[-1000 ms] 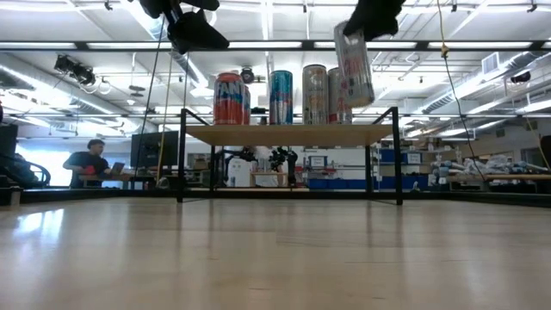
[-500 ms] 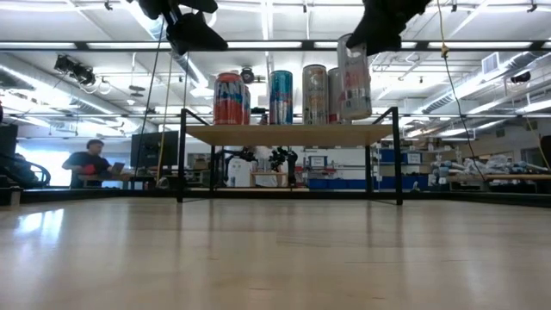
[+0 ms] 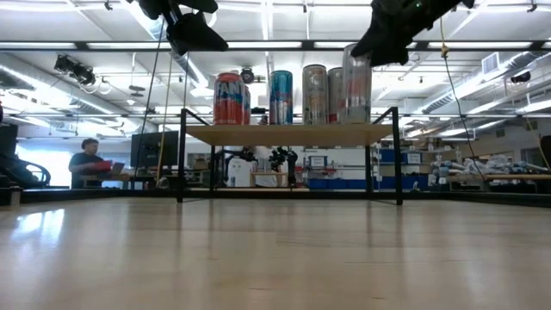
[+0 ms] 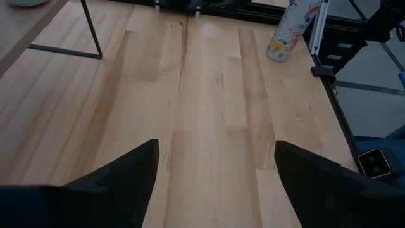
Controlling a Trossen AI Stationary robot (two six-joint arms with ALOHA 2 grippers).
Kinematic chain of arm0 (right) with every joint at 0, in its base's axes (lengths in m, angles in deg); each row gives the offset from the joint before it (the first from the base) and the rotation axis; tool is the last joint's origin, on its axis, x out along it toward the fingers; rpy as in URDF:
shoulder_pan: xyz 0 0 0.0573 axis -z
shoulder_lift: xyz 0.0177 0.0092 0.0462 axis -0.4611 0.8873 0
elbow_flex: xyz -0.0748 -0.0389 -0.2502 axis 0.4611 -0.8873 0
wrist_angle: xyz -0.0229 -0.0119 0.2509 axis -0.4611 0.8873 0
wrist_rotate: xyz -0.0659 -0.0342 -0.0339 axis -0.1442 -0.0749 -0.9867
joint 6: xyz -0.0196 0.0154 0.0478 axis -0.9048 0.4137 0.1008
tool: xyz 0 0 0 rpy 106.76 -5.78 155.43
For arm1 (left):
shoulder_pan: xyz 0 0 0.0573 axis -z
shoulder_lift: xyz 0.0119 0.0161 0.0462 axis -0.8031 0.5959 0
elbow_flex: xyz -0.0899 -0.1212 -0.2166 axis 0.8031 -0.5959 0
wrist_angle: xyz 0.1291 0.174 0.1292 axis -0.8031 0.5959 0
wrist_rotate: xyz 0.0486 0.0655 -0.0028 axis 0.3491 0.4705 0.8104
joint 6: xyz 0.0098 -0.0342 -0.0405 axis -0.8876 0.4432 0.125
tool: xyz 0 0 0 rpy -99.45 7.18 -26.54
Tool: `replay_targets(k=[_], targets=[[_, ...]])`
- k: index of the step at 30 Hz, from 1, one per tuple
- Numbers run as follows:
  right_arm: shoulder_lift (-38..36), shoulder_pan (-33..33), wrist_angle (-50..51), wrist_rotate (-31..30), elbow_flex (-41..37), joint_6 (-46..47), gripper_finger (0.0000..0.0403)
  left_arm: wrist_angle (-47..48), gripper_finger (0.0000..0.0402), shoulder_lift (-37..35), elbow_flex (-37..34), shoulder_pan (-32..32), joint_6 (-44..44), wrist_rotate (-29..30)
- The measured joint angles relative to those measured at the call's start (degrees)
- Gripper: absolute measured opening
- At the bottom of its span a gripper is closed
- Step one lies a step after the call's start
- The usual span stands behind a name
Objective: Place canned beverage on shelf
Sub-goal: Put the left red soda can on the shelf
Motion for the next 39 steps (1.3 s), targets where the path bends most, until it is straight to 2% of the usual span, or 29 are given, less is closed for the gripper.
replay_targets(k=[13, 35, 39], targets=[[1.9, 1.4, -1.2, 0.3, 0.2, 0.0, 0.0274, 0.0, 0.0316, 0.0, 0.0, 0.0, -0.1, 0.0], [1.6, 1.3, -1.9, 1.1, 0.1, -2.7, 0.0332, 0.0, 0.0316, 0.0, 0.0, 0.0, -0.1, 0.0], [1.6, 1.3, -1.5, 1.7, 2.0, -2.8, 0.0344, 0.0, 0.0316, 0.0, 0.0, 0.0, -0.1, 0.0]])
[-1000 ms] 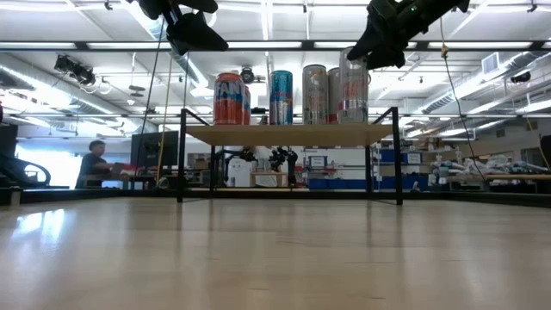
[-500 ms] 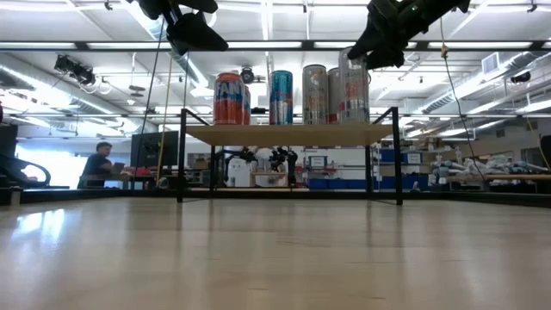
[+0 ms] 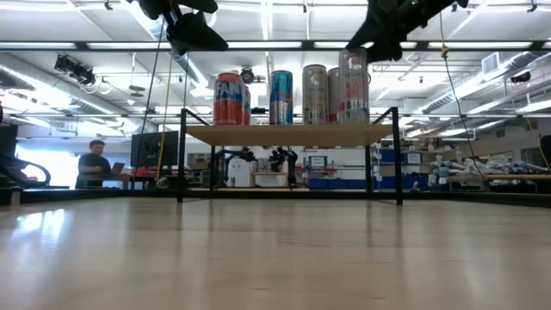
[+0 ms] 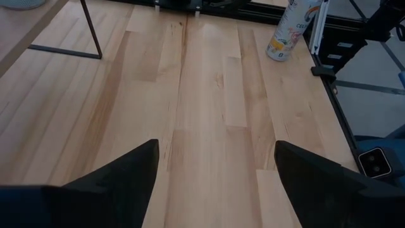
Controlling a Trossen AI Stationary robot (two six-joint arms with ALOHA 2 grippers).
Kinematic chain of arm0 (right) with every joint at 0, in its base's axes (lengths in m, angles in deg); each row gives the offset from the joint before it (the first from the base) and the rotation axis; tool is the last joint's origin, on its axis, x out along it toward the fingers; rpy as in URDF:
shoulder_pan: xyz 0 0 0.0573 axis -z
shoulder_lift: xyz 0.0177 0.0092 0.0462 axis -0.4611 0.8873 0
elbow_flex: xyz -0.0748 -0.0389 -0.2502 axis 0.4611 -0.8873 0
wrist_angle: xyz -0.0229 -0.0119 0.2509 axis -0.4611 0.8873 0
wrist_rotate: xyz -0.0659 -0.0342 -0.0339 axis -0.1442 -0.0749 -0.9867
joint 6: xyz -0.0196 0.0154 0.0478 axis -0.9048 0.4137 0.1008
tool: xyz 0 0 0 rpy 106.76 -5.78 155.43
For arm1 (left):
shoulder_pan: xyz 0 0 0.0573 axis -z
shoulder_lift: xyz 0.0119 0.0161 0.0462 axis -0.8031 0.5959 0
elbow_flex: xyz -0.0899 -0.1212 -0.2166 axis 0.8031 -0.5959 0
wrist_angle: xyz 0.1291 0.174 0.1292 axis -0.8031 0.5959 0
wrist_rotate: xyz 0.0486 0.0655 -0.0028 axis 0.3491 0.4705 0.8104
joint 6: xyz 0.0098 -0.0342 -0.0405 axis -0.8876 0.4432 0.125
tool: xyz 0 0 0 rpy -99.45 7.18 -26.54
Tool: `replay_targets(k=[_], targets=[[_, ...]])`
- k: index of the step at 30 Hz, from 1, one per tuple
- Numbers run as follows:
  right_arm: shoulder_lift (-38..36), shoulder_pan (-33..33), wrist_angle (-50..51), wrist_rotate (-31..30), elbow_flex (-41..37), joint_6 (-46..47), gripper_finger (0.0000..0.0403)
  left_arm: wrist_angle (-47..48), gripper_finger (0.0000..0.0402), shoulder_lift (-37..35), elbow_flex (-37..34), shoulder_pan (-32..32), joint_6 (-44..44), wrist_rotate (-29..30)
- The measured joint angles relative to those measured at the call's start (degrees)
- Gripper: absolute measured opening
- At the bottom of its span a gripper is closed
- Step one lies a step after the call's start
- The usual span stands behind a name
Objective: Place canned beverage on shelf
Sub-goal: Put the left red soda can on the shelf, then adjust the white pink soda can
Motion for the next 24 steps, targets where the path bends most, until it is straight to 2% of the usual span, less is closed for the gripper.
replay_targets(k=[9, 14, 16, 24], targets=[[0.0, 0.0, -0.7, 1.4, 4.9, -0.3, 0.0353, 0.0, 0.0316, 0.0, 0.0, 0.0, 0.0, 0.0], [0.0, 0.0, -7.3, 1.2, 5.7, -2.8, 0.0353, 0.0, 0.0316, 0.0, 0.0, 0.0, 0.0, 0.0], [0.1, 0.4, -10.9, -0.7, 5.7, -3.5, 0.0353, 0.0, 0.0316, 0.0, 0.0, 0.0, 0.0, 0.0], [2.7, 6.6, -16.9, -1.8, 5.8, 0.5, 0.0350, 0.0, 0.0316, 0.0, 0.0, 0.0, 0.0, 0.0]])
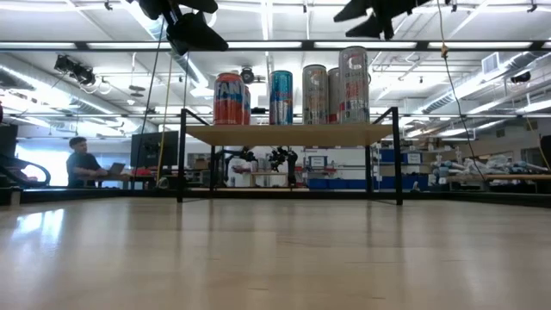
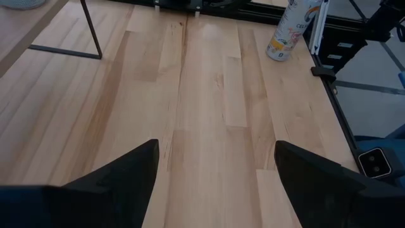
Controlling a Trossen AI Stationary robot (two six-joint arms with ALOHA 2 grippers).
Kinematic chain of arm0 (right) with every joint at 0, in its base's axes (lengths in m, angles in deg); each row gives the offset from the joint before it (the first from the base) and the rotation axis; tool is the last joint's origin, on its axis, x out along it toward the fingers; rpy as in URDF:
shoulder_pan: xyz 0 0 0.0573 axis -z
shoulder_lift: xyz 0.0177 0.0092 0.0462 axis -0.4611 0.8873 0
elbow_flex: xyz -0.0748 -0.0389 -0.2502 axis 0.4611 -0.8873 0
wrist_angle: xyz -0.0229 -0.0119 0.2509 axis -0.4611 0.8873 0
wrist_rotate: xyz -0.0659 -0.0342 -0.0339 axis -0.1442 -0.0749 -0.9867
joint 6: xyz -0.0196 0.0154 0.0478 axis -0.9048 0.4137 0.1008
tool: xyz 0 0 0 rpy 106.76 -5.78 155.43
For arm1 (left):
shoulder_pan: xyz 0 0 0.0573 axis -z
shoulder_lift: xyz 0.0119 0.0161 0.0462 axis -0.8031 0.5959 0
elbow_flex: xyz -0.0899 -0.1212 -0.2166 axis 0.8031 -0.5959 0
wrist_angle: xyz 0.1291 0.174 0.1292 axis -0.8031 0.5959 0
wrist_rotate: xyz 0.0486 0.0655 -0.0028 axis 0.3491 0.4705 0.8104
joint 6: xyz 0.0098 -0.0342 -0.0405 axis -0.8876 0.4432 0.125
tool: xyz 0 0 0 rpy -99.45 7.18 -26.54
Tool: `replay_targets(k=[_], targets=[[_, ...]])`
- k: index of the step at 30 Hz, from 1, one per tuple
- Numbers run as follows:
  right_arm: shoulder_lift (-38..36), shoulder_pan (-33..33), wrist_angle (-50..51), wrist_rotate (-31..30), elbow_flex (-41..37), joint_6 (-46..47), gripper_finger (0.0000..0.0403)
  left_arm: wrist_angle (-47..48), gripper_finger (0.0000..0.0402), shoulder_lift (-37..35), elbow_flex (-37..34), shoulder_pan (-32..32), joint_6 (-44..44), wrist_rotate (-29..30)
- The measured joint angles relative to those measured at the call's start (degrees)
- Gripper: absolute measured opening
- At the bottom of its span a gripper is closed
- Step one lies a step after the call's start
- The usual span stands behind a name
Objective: Place canned beverage on shelf
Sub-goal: Adjust the white pink soda can
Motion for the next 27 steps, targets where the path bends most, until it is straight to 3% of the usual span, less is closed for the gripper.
replay_targets(k=[11, 27], targets=[[5.3, 8.9, 0.1, 5.8, 0.0, 11.4, 0.0350, 0.1, 0.0316, 0.0, 0.0, 0.0, 0.0, 0.0], [8.8, 9.3, 5.2, 12.2, 0.0, 1.0, 0.0350, 0.1, 0.0316, 0.0, 0.0, 0.0, 0.0, 0.0]])
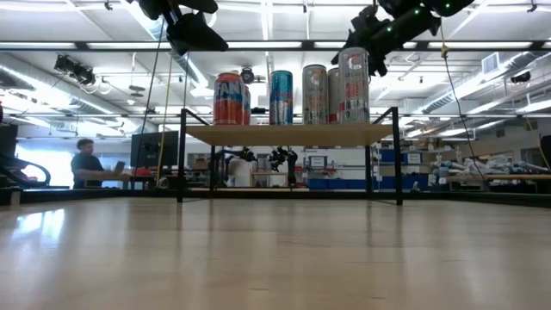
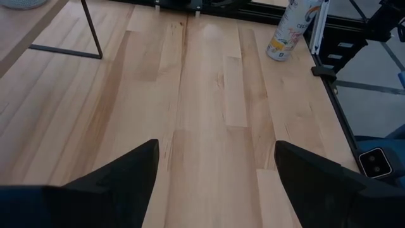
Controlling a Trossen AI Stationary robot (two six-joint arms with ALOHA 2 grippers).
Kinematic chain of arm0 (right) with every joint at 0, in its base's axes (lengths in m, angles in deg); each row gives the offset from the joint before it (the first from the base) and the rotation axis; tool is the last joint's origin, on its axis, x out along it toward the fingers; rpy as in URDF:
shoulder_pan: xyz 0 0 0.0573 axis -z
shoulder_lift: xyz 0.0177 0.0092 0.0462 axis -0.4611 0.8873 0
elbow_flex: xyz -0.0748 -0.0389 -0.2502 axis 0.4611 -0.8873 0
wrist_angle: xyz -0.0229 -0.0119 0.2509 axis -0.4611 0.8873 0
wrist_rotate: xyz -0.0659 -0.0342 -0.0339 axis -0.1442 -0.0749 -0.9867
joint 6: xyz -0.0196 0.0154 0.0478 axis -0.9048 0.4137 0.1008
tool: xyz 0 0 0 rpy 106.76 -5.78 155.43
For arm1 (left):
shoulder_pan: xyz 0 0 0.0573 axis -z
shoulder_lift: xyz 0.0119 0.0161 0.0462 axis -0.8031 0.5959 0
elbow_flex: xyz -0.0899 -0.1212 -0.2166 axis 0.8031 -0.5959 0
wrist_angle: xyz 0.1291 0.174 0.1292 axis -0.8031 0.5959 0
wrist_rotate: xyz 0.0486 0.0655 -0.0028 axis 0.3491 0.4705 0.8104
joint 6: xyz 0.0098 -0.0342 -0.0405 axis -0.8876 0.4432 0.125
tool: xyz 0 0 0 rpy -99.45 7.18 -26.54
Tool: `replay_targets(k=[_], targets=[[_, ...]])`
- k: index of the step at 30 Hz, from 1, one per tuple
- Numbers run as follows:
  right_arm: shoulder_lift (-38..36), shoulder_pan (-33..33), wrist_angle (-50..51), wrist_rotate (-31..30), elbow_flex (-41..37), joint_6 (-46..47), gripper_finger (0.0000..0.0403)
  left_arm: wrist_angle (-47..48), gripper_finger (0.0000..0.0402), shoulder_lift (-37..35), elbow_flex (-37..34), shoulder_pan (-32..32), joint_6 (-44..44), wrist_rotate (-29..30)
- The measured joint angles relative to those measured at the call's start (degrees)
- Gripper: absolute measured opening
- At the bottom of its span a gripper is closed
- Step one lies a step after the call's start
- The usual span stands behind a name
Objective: Place canned beverage on shelf
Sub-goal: Adjust the white pink soda can
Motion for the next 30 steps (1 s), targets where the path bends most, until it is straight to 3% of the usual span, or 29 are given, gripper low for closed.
replay_targets(k=[20, 30], targets=[[0.0, 0.2, 3.6, 0.1, 0.0, -5.1, 0.0348, 0.0, 0.0316, 0.0, 0.0, 0.0, 0.0, 0.0], [-0.1, 0.2, 5.4, -1.4, 0.1, -4.9, 0.0291, 0.0, 0.0316, 0.0, 0.0, 0.0, 0.0, 0.0]])
